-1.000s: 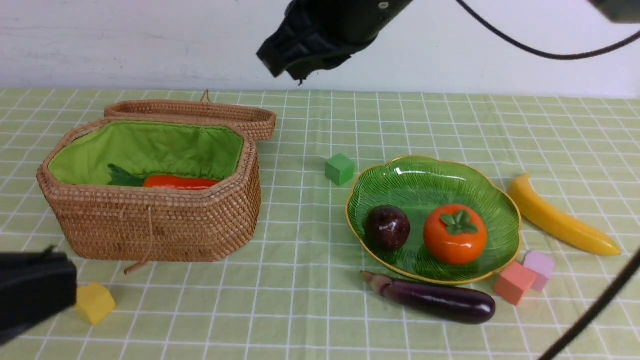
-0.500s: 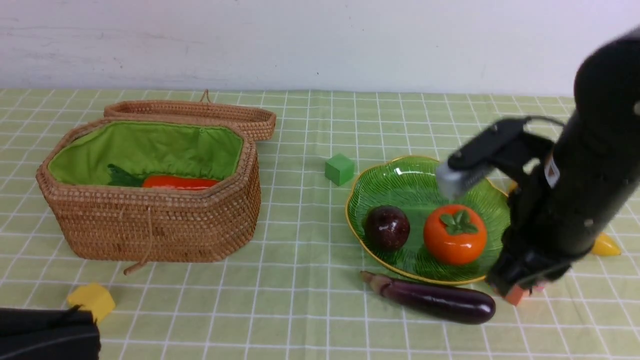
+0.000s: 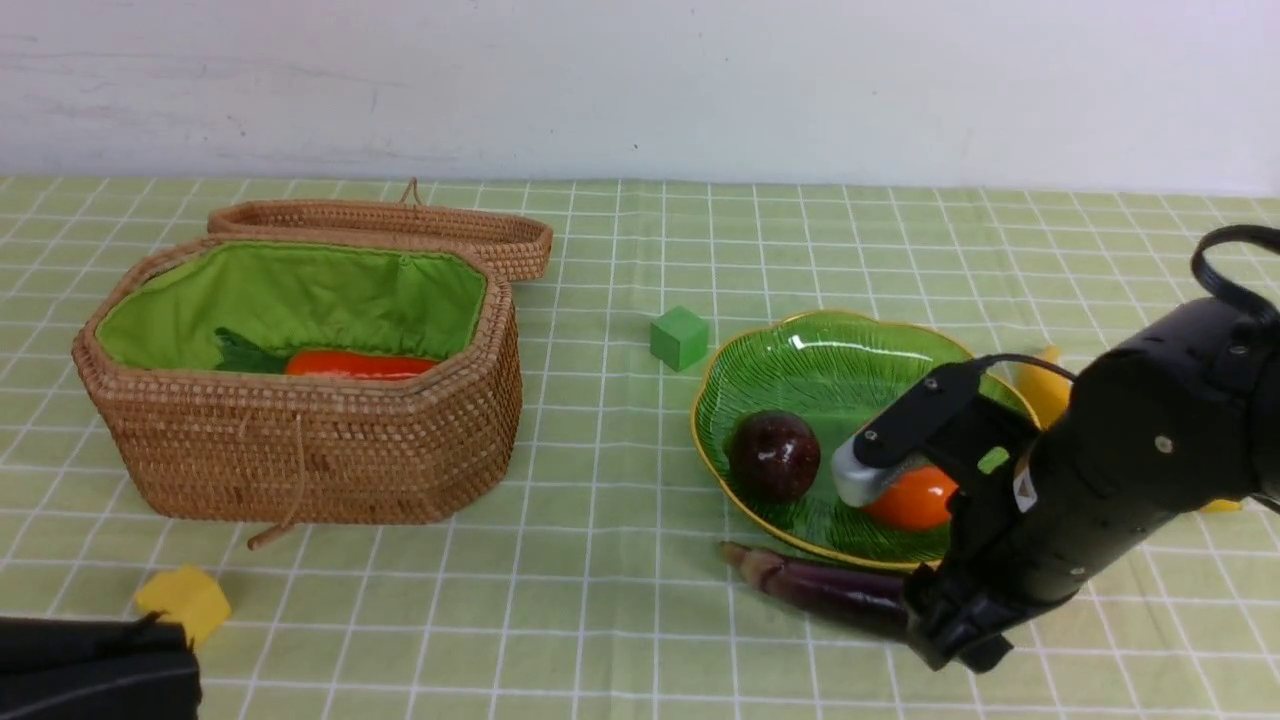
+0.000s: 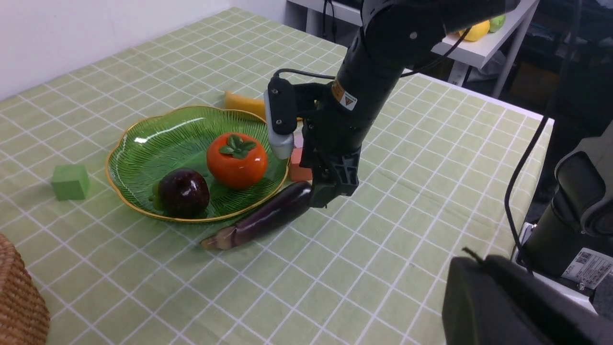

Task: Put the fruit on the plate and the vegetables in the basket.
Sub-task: Grab an eggplant with your right arm and place it in the basket on the left.

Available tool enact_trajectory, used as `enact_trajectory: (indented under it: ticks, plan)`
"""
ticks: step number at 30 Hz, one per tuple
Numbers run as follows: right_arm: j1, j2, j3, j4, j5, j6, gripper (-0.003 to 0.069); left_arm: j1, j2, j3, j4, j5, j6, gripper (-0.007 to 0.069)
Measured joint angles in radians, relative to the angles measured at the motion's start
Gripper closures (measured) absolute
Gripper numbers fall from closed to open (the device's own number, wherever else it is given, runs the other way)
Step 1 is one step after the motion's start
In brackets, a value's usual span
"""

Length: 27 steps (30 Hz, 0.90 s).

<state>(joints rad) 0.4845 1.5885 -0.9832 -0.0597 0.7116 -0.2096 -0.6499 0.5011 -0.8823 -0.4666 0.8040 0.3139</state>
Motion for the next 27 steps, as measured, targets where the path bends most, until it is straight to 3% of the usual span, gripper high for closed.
enact_trajectory:
  ticks: [14, 27]
  plan:
    - [-0.002, 0.086, 0.001, -0.062, -0.072, 0.004, 0.0076, 0.0, 0.0, 0.0, 0.0, 0.04, 0.0, 0.0637]
    - [-0.002, 0.121, 0.001, 0.019, -0.03, -0.047, 0.0099, 0.0, 0.0, 0.0, -0.015, 0.056, 0.0, 0.0634]
